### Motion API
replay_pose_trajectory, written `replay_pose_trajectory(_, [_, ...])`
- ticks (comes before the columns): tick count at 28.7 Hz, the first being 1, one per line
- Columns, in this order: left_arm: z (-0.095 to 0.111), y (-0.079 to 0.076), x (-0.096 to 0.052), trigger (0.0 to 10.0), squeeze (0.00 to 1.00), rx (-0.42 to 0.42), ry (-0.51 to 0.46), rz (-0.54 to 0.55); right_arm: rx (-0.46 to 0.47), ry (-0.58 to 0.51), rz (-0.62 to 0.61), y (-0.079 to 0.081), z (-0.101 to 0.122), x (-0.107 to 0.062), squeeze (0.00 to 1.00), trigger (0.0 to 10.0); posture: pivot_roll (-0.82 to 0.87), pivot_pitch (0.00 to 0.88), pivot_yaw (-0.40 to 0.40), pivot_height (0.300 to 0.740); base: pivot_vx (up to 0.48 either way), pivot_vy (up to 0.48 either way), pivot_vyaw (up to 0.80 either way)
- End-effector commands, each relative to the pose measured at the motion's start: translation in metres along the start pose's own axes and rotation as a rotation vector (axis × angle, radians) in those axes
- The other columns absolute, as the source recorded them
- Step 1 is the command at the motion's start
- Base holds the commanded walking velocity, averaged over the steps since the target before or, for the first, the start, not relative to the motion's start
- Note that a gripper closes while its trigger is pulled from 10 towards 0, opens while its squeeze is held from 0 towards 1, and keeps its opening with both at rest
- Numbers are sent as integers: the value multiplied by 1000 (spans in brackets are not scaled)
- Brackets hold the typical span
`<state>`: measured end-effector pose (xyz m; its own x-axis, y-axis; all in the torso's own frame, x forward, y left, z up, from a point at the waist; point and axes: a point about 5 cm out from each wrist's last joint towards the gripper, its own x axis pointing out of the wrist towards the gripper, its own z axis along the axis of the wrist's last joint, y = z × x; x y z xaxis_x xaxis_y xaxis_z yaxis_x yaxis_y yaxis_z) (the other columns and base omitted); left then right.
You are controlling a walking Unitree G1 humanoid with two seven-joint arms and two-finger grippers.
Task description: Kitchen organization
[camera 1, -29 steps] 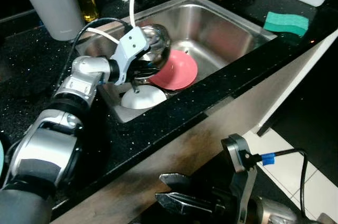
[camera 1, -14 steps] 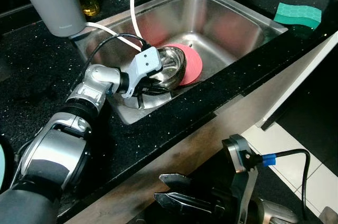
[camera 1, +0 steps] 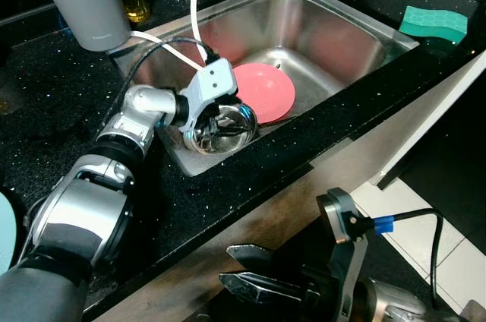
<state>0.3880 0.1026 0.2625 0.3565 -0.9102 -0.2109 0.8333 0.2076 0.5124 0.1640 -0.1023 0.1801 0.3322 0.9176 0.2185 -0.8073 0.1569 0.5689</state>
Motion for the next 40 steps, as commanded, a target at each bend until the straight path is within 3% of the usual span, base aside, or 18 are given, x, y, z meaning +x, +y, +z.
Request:
replay_pose_trajectory(1, [25, 14, -8, 10000, 0, 52, -85, 27, 6, 7, 4, -2, -3, 1, 0, 10000, -52, 142, 99, 740, 0, 0, 0])
replay_pose_trajectory(3, [51, 23, -17, 10000, 0, 111, -188, 93, 5, 4, 4, -4, -2, 2, 0, 10000, -36, 124, 88, 740, 0, 0, 0])
replay_pose_trajectory(7, [71, 28, -28, 10000, 0, 174, -251, 177, 2, 4, 4, -6, -2, 2, 0, 10000, -30, 123, 88, 740, 0, 0, 0])
replay_pose_trajectory(9, [88, 33, -42, 10000, 0, 233, -284, 339, 0, 5, 1, -10, -1, 3, 0, 10000, -8, 94, 64, 740, 0, 0, 0])
replay_pose_trajectory(10, [93, 35, -53, 10000, 0, 270, -260, 452, -3, 6, 3, -12, -1, 3, 0, 10000, -6, 90, 59, 740, 0, 0, 0])
replay_pose_trajectory(13, [95, 36, -61, 10000, 0, 294, -241, 529, -4, 8, 9, -13, -1, 3, 0, 10000, 4, 80, 53, 740, 0, 0, 0])
replay_pose_trajectory(15, [83, 33, -84, 10000, 0, 345, -47, 736, -7, 21, 25, -15, -3, 3, 0, 10000, 14, 69, 46, 740, 0, 0, 800])
replay_pose_trajectory(16, [83, 33, -84, 10000, 0, 345, -47, 736, -7, 21, 25, -15, -3, 3, 0, 10000, 14, 69, 46, 740, 0, 0, 800])
replay_pose_trajectory(18, [67, 19, -95, 10000, 0, 245, 36, 866, -1, 36, 44, -16, -4, 3, 0, 10000, 28, 47, 35, 740, 0, 0, 800])
replay_pose_trajectory(19, [57, 2, -93, 10000, 0, 144, 38, 910, 8, 45, 62, -18, -5, 3, 0, 10000, 42, 49, 27, 740, 0, 0, 800])
replay_pose_trajectory(23, [50, -12, -88, 10000, 0, 72, 25, 930, 15, 50, 75, -19, -5, 2, 0, 10000, 58, 46, 21, 740, 0, 0, 800])
replay_pose_trajectory(26, [41, -41, -72, 10000, 0, -92, -42, 939, 37, 60, 106, -21, -6, 2, 0, 10000, 71, 40, 16, 740, 0, 0, 800])
replay_pose_trajectory(31, [45, -55, -64, 10000, 0, -131, -94, 933, 52, 70, 133, -21, -7, 2, 0, 10000, 75, 36, 13, 740, 0, 0, 800])
replay_pose_trajectory(34, [61, -72, -59, 10000, 0, -183, -109, 959, 65, 91, 177, -21, -8, 1, 0, 10000, 86, 31, 8, 740, 0, 0, 800])
replay_pose_trajectory(40, [65, -78, -63, 10000, 0, -182, -75, 990, 76, 109, 220, -21, -8, 0, 0, 10000, 92, 30, 2, 740, 0, 0, 800])
